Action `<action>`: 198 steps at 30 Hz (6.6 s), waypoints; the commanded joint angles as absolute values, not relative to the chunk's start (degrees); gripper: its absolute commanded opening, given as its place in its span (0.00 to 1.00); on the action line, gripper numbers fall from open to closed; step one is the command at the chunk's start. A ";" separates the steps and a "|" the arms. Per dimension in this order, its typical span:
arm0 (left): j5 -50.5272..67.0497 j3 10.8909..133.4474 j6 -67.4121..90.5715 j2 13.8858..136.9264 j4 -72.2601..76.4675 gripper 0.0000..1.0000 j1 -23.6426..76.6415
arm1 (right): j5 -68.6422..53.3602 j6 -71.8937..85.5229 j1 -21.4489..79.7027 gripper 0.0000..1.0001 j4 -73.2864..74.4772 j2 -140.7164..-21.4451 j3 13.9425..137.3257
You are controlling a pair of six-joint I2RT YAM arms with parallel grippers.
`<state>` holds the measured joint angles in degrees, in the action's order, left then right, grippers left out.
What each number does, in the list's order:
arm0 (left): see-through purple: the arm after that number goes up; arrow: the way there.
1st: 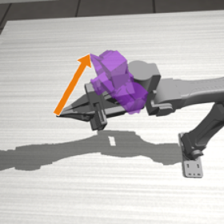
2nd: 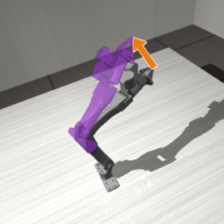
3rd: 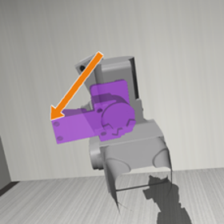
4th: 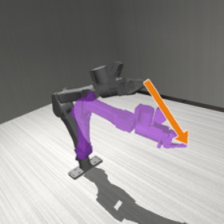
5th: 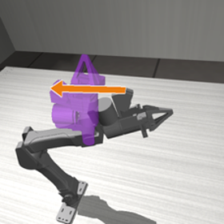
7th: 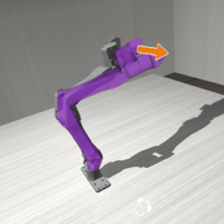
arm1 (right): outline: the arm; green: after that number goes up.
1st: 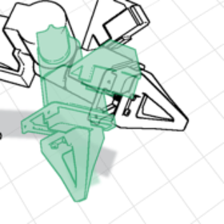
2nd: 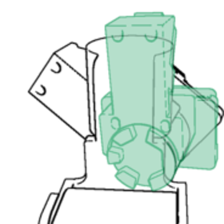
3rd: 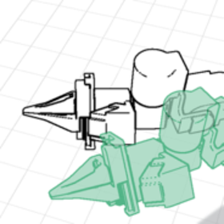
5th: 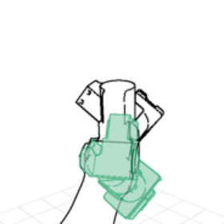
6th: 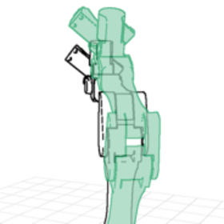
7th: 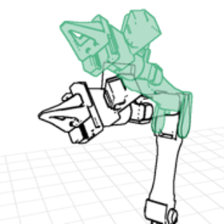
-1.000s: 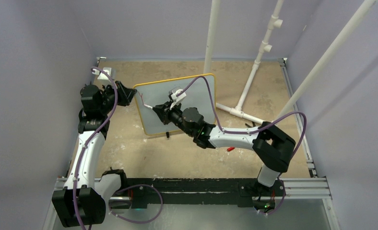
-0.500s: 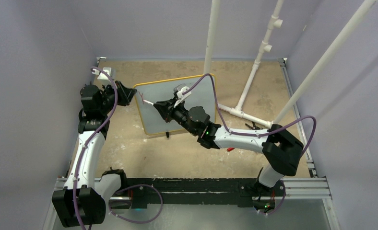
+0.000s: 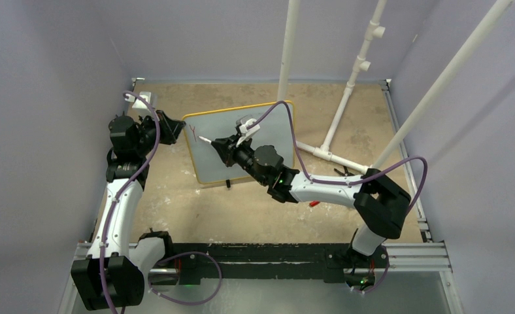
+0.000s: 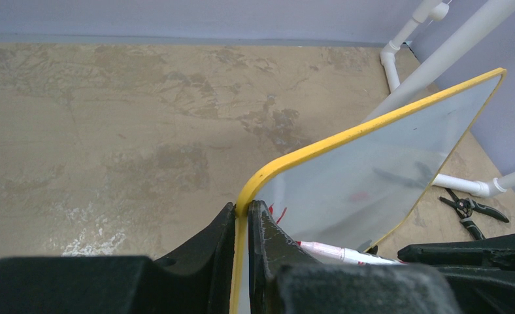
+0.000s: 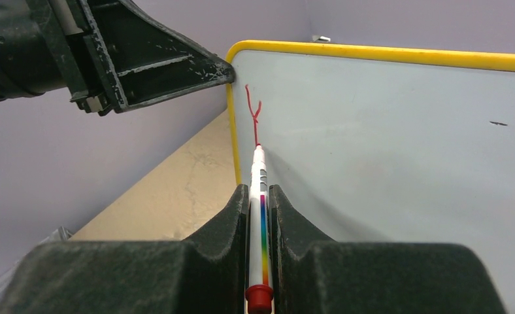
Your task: Write a sentence on the whiteboard
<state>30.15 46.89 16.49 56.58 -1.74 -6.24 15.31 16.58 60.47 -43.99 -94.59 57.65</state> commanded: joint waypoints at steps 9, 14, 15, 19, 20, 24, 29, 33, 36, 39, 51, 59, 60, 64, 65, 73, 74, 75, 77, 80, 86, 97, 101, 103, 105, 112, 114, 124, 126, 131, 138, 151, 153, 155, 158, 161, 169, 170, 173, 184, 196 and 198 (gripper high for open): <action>31.85 46.51 16.56 56.69 1.14 0.10 -6.43 | 16.83 15.48 59.16 0.00 -45.88 -95.94 60.86; 31.99 46.49 16.52 56.69 1.14 0.10 -6.50 | 15.87 14.87 58.98 0.00 -45.86 -96.79 61.73; 31.98 46.49 16.57 56.69 1.14 0.10 -6.49 | 15.51 14.79 58.97 0.00 -45.88 -97.03 61.90; 31.97 46.51 16.49 56.72 1.14 0.10 -6.48 | 15.03 14.34 58.97 0.00 -45.80 -97.39 62.01; 31.99 46.54 16.54 56.70 1.14 0.10 -6.49 | 15.14 14.28 58.97 0.00 -45.78 -97.43 61.78; 31.99 46.50 16.52 56.62 1.14 0.10 -6.43 | 15.48 14.44 59.04 0.00 -45.98 -97.32 60.44; 31.99 46.53 16.50 56.65 1.14 0.10 -6.48 | 15.22 15.27 59.06 0.00 -45.44 -96.72 58.45; 31.93 46.55 16.52 56.62 1.14 0.10 -6.50 | 15.39 15.47 59.11 0.00 -45.00 -96.20 57.46; 31.94 46.54 16.52 56.60 1.14 0.10 -6.47 | 16.85 15.55 59.06 0.00 -45.07 -95.82 57.17; 31.95 46.50 16.48 56.62 1.14 0.10 -6.48 | 18.29 15.47 59.06 0.00 -44.84 -95.17 57.28; 32.09 46.45 16.59 56.69 1.31 0.10 -6.47 | 18.09 14.14 59.06 0.00 -45.67 -94.90 60.28; 32.40 46.41 16.70 56.78 1.41 0.10 -6.43 | 17.97 13.58 59.06 0.00 -46.13 -95.82 61.88; 32.37 46.34 16.70 56.78 1.41 0.10 -6.49 | 17.70 13.54 59.06 0.00 -45.95 -95.99 62.14; 32.35 46.34 16.70 56.78 1.41 0.10 -6.48 | 17.23 13.36 59.06 0.00 -45.66 -96.71 62.75; 32.37 46.33 16.71 56.80 1.41 0.10 -6.51 | 17.23 13.28 59.06 0.00 -45.76 -96.69 62.75; 32.65 46.34 16.83 57.21 1.32 0.29 -6.50 | 13.52 12.46 59.06 0.00 -48.28 -93.15 59.63; 32.66 46.32 16.87 57.36 1.32 0.32 -6.51 | 13.37 12.66 59.11 0.00 -48.53 -92.61 59.04; 32.71 46.34 16.87 57.50 1.32 0.33 -6.52 | 13.43 12.70 59.07 0.00 -48.59 -92.22 58.76; 32.81 46.39 16.96 57.69 1.38 0.34 -6.54 | 14.17 12.74 59.06 0.00 -47.89 -92.00 58.74; 32.98 46.40 17.07 58.13 1.49 0.34 -6.44 | 14.57 13.41 59.06 0.00 -45.78 -92.49 58.98; 33.61 46.31 17.24 58.58 1.76 0.33 -6.48 | 15.41 13.53 58.97 0.00 -45.23 -93.65 59.46; 34.27 46.15 17.24 58.97 2.11 0.27 -6.55 | 16.98 13.80 58.40 0.00 -44.97 -94.43 59.62; 34.34 46.19 17.26 58.97 2.15 0.26 -6.53 | 16.49 13.97 58.27 0.00 -44.59 -94.90 59.83; 34.37 46.15 17.28 58.97 2.20 0.25 -6.52 | 16.37 13.98 58.18 0.00 -44.26 -95.09 59.92; 34.45 46.18 17.23 58.97 2.20 0.25 -6.50 | 16.35 14.05 58.18 0.00 -44.00 -95.30 59.94; 34.52 46.28 17.25 58.88 2.20 0.24 -6.50 | 16.10 14.39 58.18 0.00 -43.58 -94.80 58.67; 34.54 46.31 17.23 58.80 2.20 0.24 -6.51 | 16.35 14.54 58.18 0.00 -43.78 -94.75 57.94; 34.45 46.17 17.14 58.71 2.20 0.24 -6.56 | 17.28 15.64 58.23 0.00 -43.45 -94.18 55.60; 34.37 46.23 17.18 58.71 2.14 0.24 -6.54 | 17.38 15.64 58.18 0.00 -42.98 -93.71 55.55; 34.28 46.25 17.05 58.80 2.11 0.24 -6.52 | 17.89 15.12 58.18 0.00 -42.41 -92.12 55.75; 34.19 46.31 16.88 58.75 1.94 0.23 -6.55 | 18.95 13.44 58.18 0.00 -43.01 -91.86 57.69; 34.10 46.28 16.92 58.71 1.93 0.24 -6.51 | 20.20 11.96 58.10 0.00 -43.87 -90.76 59.02; 34.10 46.28 16.88 58.63 1.93 0.24 -6.58 | 19.80 12.04 58.09 0.00 -43.97 -91.04 59.11; 34.10 46.30 16.88 58.62 1.93 0.24 -6.58 | 19.35 12.04 58.05 0.00 -43.99 -91.41 59.15; 34.10 46.28 16.88 58.62 1.93 0.23 -6.60 | 18.76 12.24 58.09 0.00 -44.00 -91.45 58.62; 34.15 46.31 16.89 58.69 1.93 0.23 -6.68 | 18.69 12.34 58.07 0.00 -44.45 -91.57 57.92; 34.18 46.25 16.88 58.70 1.93 0.23 -6.60 | 17.75 13.51 58.10 0.00 -44.11 -91.88 55.52; 34.19 46.29 16.92 58.70 1.93 0.24 -6.66 | 17.69 13.65 58.10 0.00 -43.91 -91.82 55.32; 34.19 46.27 16.88 58.71 1.96 0.24 -6.75 | 17.43 13.93 58.10 0.00 -43.74 -91.61 54.62; 34.28 46.23 16.88 58.80 2.02 0.23 -6.77 | 20.02 13.90 58.14 0.00 -42.99 -89.97 54.05; 34.22 46.11 16.88 58.82 2.07 0.23 -6.76 | 13.99 14.06 58.16 0.00 -42.60 -83.96 55.27; 34.19 46.11 16.88 58.80 2.00 0.24 -6.73 | 14.27 13.65 58.10 0.00 -41.67 -84.76 56.06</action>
